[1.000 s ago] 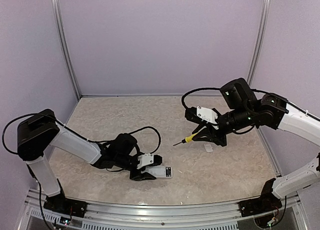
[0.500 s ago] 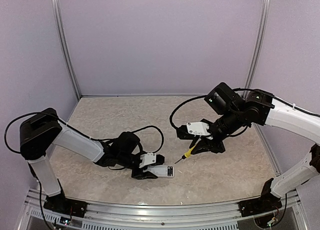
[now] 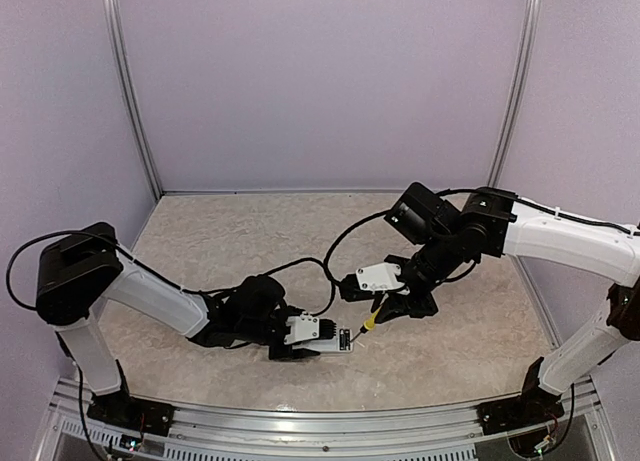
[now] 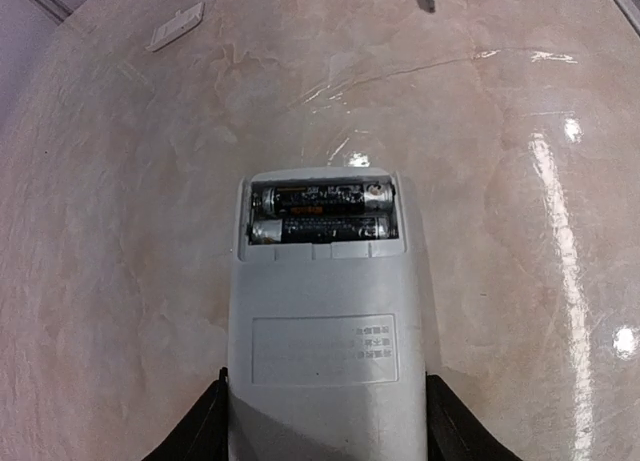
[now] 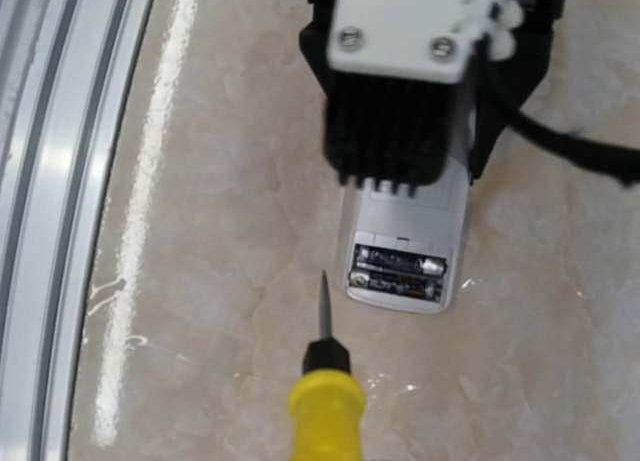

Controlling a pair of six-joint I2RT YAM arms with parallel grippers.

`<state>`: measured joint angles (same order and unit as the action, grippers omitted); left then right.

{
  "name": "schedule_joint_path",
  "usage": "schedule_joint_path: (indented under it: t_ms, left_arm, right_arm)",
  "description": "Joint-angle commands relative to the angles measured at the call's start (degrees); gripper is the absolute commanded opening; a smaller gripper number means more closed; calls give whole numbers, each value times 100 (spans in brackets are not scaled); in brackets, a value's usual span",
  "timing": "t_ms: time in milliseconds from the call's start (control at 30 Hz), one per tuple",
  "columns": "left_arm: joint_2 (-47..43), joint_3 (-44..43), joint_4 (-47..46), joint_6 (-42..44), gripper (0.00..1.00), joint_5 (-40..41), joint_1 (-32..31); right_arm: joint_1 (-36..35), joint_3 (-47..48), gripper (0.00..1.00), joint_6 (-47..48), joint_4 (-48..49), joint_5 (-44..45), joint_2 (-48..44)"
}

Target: Unload the batteries from the remote control

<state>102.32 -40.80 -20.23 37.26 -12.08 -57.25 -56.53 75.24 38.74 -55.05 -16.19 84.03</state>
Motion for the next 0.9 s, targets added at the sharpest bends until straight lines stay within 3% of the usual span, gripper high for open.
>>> schedule_joint_path:
  t_ms: [0, 233, 867]
  left_arm:
    - [-115, 384, -220, 470, 17, 1129, -229]
    - [-183, 511, -503, 733, 16, 1874, -462]
    - [-147, 412, -339, 596, 16, 1796, -479]
  right_arm:
    - [-93, 47, 0, 128, -27, 141, 8]
    - [-237, -237, 0, 216, 286, 685, -53]
    - [-396, -827, 0, 99, 1449, 1088, -80]
